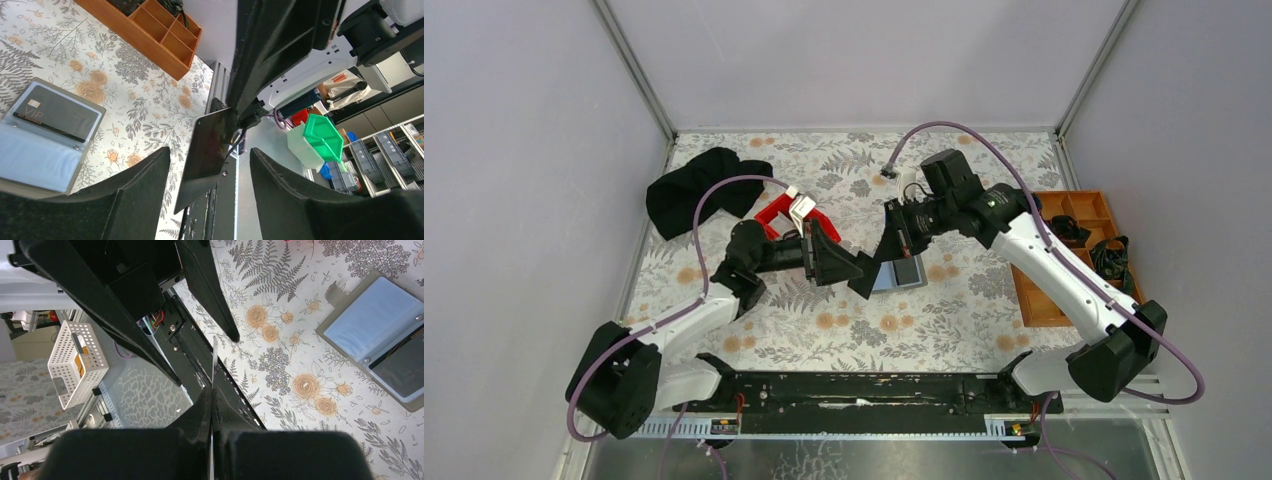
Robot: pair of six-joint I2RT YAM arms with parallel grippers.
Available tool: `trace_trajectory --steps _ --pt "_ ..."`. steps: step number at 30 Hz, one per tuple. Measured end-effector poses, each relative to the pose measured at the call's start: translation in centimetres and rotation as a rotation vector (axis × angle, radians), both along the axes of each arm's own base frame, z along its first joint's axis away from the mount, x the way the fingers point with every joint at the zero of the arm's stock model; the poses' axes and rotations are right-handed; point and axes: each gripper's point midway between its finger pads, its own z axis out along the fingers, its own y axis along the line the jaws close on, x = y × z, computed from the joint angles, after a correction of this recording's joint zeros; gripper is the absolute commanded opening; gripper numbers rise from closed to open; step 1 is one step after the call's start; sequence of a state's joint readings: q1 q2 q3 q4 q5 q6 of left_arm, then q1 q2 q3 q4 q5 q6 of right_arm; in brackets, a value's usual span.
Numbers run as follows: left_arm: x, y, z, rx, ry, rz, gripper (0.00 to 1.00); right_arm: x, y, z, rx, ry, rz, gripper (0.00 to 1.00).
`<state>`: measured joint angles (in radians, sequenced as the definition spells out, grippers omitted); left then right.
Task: Put the credit cards into the card holder
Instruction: Pick up the credit card from the storage box.
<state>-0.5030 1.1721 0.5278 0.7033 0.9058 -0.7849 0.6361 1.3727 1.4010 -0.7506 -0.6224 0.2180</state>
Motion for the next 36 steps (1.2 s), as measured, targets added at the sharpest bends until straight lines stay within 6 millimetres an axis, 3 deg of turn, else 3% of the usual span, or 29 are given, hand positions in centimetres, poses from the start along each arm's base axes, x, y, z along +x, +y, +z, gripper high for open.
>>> trace_trajectory --steps 20,24,26,28,32,36 --pt "0.1 -0.5 -1.8 0.004 0.071 -0.069 0.22 2.3 0.2 -1.4 0.05 0.118 -0.01 0.0" --pt "0.4 -0.5 -1.9 -0.002 0.078 -0.069 0.01 2.7 0.0 -1.6 0.05 0.125 -0.02 0.0" --pt "0.4 -0.5 -1.8 -0.011 0.083 -0.073 0.0 3.0 0.0 -1.6 0.055 0.124 -0.023 0.01" --pt "0.5 -0.5 -1.7 -0.019 0.08 -0.077 0.0 3.2 -0.1 -1.7 0.056 0.127 -0.027 0.09" --pt "1.0 -0.6 -1.8 -0.032 0.101 -0.068 0.0 3.7 -0.2 -1.8 0.051 0.116 -0.045 0.36" --pt "1.9 -0.8 -1.8 -0.046 0.124 -0.028 0.0 4.7 -0.3 -1.7 0.04 0.071 -0.085 0.46"
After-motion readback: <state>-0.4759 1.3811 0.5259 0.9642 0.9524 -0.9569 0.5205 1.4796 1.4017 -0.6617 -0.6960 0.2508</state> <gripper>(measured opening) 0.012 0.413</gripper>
